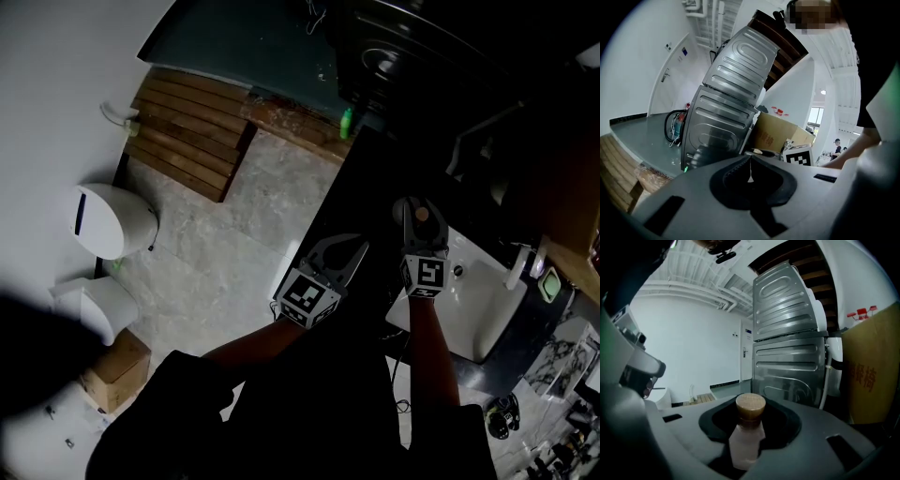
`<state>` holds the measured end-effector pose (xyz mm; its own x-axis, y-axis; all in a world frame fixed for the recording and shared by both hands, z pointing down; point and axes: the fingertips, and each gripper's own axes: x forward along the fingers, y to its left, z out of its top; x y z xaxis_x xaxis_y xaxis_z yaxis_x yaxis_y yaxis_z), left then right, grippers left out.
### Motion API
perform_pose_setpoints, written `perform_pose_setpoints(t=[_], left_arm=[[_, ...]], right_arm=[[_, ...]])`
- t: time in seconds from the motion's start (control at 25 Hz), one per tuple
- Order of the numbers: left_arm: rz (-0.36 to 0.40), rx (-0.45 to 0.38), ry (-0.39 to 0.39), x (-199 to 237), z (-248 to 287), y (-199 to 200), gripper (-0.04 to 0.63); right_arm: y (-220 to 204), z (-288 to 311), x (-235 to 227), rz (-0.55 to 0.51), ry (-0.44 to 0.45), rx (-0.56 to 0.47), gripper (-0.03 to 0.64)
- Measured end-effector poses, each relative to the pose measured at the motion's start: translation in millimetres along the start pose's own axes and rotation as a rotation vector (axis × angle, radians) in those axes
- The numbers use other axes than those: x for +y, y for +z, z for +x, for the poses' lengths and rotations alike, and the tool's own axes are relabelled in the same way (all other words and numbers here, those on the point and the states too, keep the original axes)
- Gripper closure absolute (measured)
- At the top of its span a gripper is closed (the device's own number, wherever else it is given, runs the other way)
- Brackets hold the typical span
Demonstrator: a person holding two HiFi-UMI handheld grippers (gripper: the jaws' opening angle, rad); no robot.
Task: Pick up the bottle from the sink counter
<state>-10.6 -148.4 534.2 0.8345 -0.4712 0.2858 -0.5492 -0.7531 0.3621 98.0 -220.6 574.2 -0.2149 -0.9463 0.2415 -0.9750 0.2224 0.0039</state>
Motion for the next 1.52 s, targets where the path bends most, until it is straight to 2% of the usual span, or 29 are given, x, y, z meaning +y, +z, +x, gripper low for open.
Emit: perform_pose_setpoints(t=[0.28,0.44,0.6,0.72,0.84,0.96,1.08,1.28,1.52], left_arm=[[0.005,0.016,0.014,2.6,-1.2,-0.5,0.580],[0.021,0.022,0.048,-0.3,-3.4,0.2,0.580],[-0.004,-0.007,0.094,-13.9,-8.0,4.7,0.580],[-0.019,-0.020,0.100,-25.8,-10.1,3.9,0.580],[-0.022,-0.018,0.095,-32.1,-14.5,0.4,0.580],[-0.030,-0.015,0.089,-32.8,-16.7,-4.1,0.580],[-0.031,-0.011,0.090,-31.6,-17.6,-6.9,0.580],[-0.035,-0.001,0.085,-27.2,-14.0,-8.8,0.580],[-0.033,-0.005,0.066,-21.5,-6.4,-3.2,0.580]], right_arm=[[-14.6,-10.9,6.0,0.020,0.054,0.052,0.485],[-7.8,-10.7,15.0,-0.027,0.079,0.018,0.485],[-9.0,-9.8,19.5,-0.046,0.103,0.021,0.474],[-17.5,-11.9,13.8,0.017,0.096,0.056,0.382],[-25.8,-17.7,15.3,0.053,0.120,0.072,0.351],[-25.5,-17.1,21.0,0.057,0.155,0.039,0.331],[-27.1,-14.4,21.8,0.044,0.151,0.031,0.324],[-34.7,-12.6,21.1,0.041,0.150,0.076,0.324],[-37.3,-8.3,20.2,0.087,0.161,0.098,0.299]])
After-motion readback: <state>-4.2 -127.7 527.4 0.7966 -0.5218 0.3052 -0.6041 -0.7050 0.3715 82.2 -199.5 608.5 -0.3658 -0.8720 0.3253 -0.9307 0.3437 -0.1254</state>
